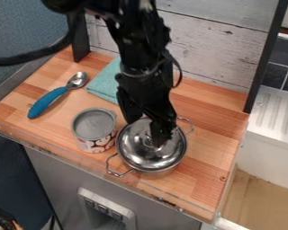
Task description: Took off the lid of the pot and place it on the table cloth.
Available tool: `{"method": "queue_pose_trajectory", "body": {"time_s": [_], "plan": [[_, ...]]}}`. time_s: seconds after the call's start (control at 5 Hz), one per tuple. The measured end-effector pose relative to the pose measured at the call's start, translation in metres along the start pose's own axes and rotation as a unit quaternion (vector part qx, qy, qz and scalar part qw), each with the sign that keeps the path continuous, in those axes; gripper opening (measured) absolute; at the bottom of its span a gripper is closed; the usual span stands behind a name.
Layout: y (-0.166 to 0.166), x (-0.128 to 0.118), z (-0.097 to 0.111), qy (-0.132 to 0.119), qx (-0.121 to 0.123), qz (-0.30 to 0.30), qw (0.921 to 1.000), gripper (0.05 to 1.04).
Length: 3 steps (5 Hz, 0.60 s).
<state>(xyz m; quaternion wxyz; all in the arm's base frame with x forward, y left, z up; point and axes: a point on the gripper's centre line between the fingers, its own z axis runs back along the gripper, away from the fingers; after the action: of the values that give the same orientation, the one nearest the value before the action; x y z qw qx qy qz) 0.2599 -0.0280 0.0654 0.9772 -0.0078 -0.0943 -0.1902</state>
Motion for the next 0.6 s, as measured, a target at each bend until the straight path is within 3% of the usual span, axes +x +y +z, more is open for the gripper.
{"method": "queue_pose_trajectory", "body": {"time_s": [0.2, 0.4, 0.6], "plan": [[0.001, 0.0002, -0.0173, 0.02, 0.008, 0.008, 0.9997, 1.0], [0.003, 0.0046, -0.023, 0.023, 0.016, 0.011, 0.9995, 0.95], [0.0032, 0.0078, -0.0227, 0.016, 0.018, 0.012, 0.9996, 0.684]]}}
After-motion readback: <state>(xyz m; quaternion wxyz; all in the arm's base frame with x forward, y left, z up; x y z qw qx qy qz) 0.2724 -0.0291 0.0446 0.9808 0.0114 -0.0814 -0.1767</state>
